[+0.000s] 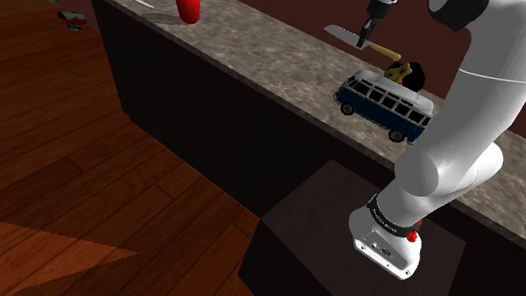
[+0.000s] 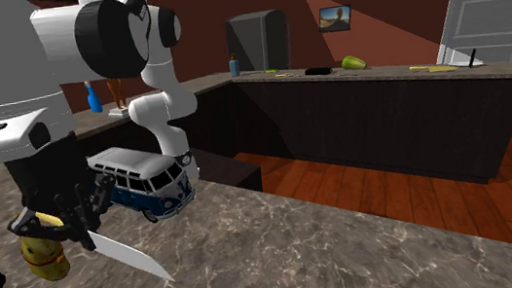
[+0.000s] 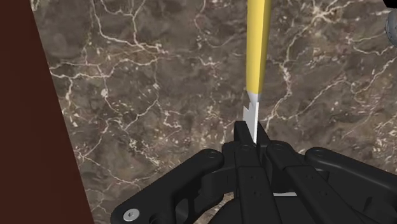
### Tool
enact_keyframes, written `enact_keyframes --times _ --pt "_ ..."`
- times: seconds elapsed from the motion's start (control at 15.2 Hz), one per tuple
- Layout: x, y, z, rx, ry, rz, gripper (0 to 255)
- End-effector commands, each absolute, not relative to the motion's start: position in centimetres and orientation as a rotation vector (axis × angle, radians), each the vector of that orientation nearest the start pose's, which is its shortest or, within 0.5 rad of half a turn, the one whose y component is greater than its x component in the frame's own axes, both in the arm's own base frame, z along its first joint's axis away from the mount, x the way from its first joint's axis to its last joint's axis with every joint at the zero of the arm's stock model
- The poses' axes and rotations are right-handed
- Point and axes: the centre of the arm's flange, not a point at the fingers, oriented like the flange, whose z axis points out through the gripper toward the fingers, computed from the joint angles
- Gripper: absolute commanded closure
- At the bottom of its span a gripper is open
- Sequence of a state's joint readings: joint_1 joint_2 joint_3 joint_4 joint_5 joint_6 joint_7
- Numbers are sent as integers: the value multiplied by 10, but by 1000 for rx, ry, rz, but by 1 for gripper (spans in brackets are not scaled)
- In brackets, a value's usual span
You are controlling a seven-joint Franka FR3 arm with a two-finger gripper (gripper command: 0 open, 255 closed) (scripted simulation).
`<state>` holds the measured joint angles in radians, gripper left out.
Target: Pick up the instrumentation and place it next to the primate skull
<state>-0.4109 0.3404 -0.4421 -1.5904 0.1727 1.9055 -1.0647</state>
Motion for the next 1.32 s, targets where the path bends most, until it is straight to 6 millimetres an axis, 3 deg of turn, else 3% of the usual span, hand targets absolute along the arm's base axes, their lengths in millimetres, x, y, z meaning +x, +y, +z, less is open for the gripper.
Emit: enact_keyframes --times 0.0,1.25 --pt "463 -463 444 -3125 -280 -35 255" --pt "463 -463 342 -3125 -280 -35 255"
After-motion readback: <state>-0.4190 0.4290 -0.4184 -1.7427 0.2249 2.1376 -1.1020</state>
